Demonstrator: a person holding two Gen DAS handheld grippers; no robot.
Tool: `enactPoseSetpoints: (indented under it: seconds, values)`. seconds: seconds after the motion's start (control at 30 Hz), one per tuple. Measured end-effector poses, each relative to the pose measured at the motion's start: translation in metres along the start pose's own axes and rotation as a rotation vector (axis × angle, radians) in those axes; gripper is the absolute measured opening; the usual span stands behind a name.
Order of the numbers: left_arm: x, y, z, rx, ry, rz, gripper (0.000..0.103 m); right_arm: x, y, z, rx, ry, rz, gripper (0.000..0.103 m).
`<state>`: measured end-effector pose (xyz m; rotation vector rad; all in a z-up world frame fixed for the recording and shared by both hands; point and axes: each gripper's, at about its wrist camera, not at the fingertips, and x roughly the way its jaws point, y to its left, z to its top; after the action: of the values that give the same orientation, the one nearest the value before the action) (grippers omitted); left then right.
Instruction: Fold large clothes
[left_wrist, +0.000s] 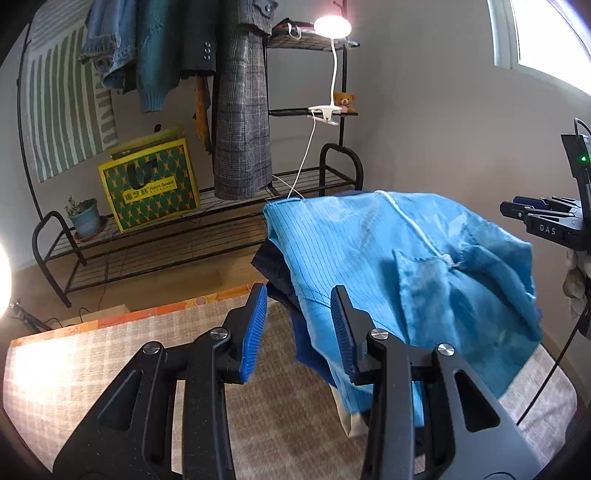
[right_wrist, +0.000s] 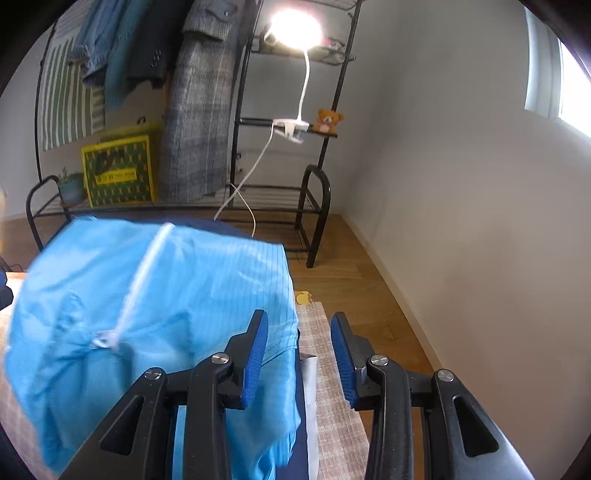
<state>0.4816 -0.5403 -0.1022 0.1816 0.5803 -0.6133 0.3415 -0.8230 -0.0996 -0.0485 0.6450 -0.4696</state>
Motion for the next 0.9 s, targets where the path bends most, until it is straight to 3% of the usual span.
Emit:
enactPoseSetpoints:
  seconds: [0.3,0.9]
  values:
    - [-0.1,0.001,0.009,0.007,-0.062,-0.004,0.037,-0.094,0.008,0.015,-0.018,-0.061,0.016,0.035]
    - [-0.351,-0.005,-0.005,0.058,-0.234,-0.025,0.037,-0.356,0.053,0.018,-0.006,-0.265,0.105,0.039]
